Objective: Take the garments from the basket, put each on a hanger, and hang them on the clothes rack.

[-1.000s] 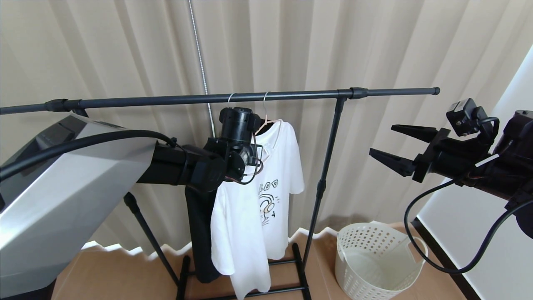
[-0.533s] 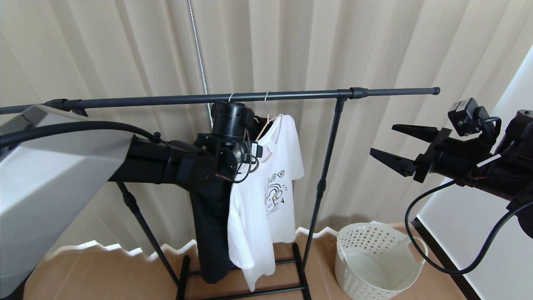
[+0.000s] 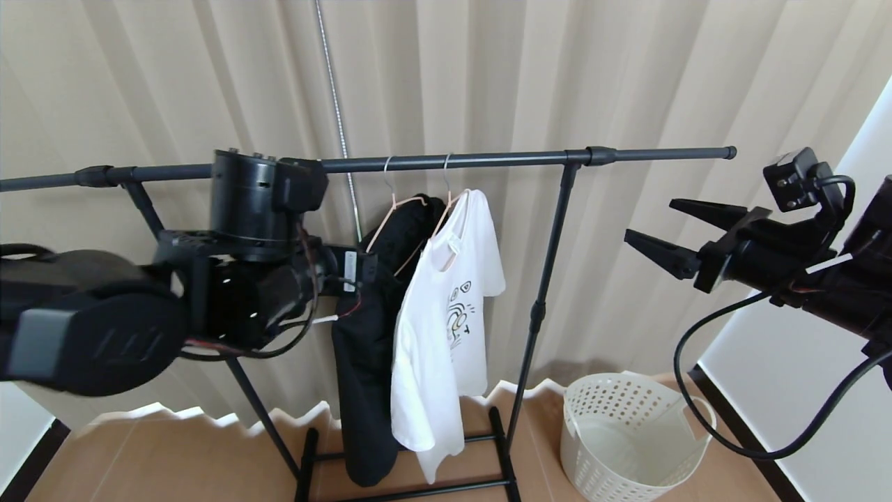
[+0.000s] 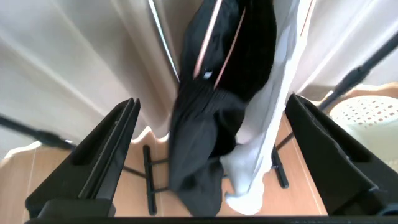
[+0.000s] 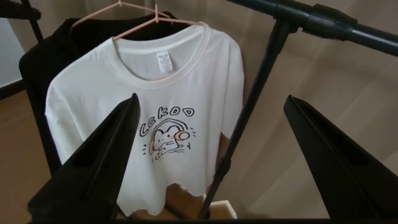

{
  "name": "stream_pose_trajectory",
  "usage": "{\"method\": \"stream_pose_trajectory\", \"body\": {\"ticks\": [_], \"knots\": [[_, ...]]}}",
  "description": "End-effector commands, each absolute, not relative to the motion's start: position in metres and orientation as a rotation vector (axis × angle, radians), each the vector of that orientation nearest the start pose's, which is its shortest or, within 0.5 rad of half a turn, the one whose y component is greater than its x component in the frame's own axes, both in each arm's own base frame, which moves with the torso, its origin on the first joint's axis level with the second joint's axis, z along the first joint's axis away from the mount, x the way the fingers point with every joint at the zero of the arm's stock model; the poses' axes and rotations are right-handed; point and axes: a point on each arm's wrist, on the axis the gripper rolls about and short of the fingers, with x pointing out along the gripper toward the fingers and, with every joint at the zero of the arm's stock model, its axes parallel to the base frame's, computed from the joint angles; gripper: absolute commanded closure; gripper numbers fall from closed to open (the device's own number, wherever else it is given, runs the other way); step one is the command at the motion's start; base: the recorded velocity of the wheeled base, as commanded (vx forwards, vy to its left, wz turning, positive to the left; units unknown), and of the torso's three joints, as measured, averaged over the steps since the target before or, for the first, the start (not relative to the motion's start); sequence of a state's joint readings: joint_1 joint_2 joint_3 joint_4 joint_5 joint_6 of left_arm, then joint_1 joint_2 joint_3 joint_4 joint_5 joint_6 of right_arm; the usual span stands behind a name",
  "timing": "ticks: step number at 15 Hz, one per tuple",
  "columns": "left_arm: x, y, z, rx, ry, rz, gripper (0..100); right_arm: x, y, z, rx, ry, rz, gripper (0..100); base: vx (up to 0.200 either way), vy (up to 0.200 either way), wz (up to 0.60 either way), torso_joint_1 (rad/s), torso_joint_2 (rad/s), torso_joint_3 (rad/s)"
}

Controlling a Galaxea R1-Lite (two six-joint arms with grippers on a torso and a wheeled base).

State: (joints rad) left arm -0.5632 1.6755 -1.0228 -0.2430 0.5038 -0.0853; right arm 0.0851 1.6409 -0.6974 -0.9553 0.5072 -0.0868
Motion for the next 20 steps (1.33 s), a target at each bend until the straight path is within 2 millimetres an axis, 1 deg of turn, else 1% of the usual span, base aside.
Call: {"method": "stream_pose_trajectory", "body": {"ticks": [1,2,3,4,5,6,7,8,9,10,11,12,13,14,16,17,18,20], "knots": [[0.198,-0.11,0.222,0.099,0.316,-0.043,0,0.243,0.034,0.206,-0.062,-0.035,0.542,0,0.0,0.0,0.0,0.0,0.0,0.0],[0.183,-0.101,0.218,0.104,0.32,-0.048,0,0.227,0.032,0.197,-0.06,-0.008,0.509,0,0.0,0.0,0.0,0.0,0.0,0.0],[0.164,-0.091,0.208,0.11,0.331,-0.054,0,0.202,0.034,0.187,-0.059,0.021,0.486,0,0.0,0.0,0.0,0.0,0.0,0.0],[0.142,-0.081,0.194,0.124,0.347,-0.076,0,0.175,0.031,0.17,-0.062,0.066,0.455,0,0.0,0.0,0.0,0.0,0.0,0.0],[0.121,-0.073,0.181,0.135,0.357,-0.106,0,0.153,0.028,0.158,-0.077,0.09,0.44,0,0.0,0.0,0.0,0.0,0.0,0.0],[0.095,-0.06,0.163,0.146,0.361,-0.143,0,0.127,0.024,0.141,-0.104,0.118,0.44,0,0.0,0.0,0.0,0.0,0.0,0.0],[0.078,-0.048,0.148,0.149,0.36,-0.156,0,0.111,0.022,0.13,-0.128,0.132,0.443,0,0.0,0.0,0.0,0.0,0.0,0.0],[0.063,-0.036,0.132,0.15,0.359,-0.159,0,0.101,0.02,0.128,-0.134,0.15,0.443,0,0.0,0.0,0.0,0.0,0.0,0.0],[0.053,-0.029,0.122,0.146,0.352,-0.159,0,0.089,0.019,0.125,-0.133,0.178,0.443,0,0.0,0.0,0.0,0.0,0.0,0.0],[0.043,-0.02,0.111,0.132,0.335,-0.163,0,0.071,0.016,0.121,-0.133,0.196,0.444,0,0.0,0.0,0.0,0.0,0.0,0.0],[0.036,-0.015,0.102,0.133,0.34,-0.174,0,0.059,0.015,0.117,-0.133,0.211,0.447,0,0.0,0.0,0.0,0.0,0.0,0.0],[0.035,-0.015,0.1,0.133,0.341,-0.178,0,0.057,0.014,0.116,-0.135,0.211,0.447,0,0.0,0.0,0.0,0.0,0.0,0.0],[0.026,-0.009,0.091,0.123,0.347,-0.23,0,0.039,0.012,0.109,-0.138,0.214,0.449,0,0.0,0.0,0.0,0.0,0.0,0.0],[0.021,-0.004,0.086,0.145,0.375,-0.212,0,0.027,0.01,0.103,-0.137,0.22,0.442,0,0.0,0.0,0.0,0.0,0.0,0.0],[0.015,0.001,0.08,0.139,0.399,-0.111,0,0.012,0.008,0.091,-0.138,0.243,0.421,0,0.0,0.0,0.0,0.0,0.0,0.0],[0.015,0.003,0.081,0.117,0.398,-0.019,0,0.006,0.006,0.087,-0.143,0.243,0.398,0,0.0,0.0,0.0,0.0,0.0,0.0],[0.013,0.005,0.081,0.108,0.389,0.059,0,0.002,0.005,0.083,-0.147,0.25,0.372,0,0.0,0.0,0.0,0.0,0.0,0.0],[0.005,0.008,0.083,0.114,0.312,0.204,0,-0.002,0.003,0.079,-0.151,0.249,0.311,0,0.0,0.0,0.0,0.0,0.0,0.0]]}}
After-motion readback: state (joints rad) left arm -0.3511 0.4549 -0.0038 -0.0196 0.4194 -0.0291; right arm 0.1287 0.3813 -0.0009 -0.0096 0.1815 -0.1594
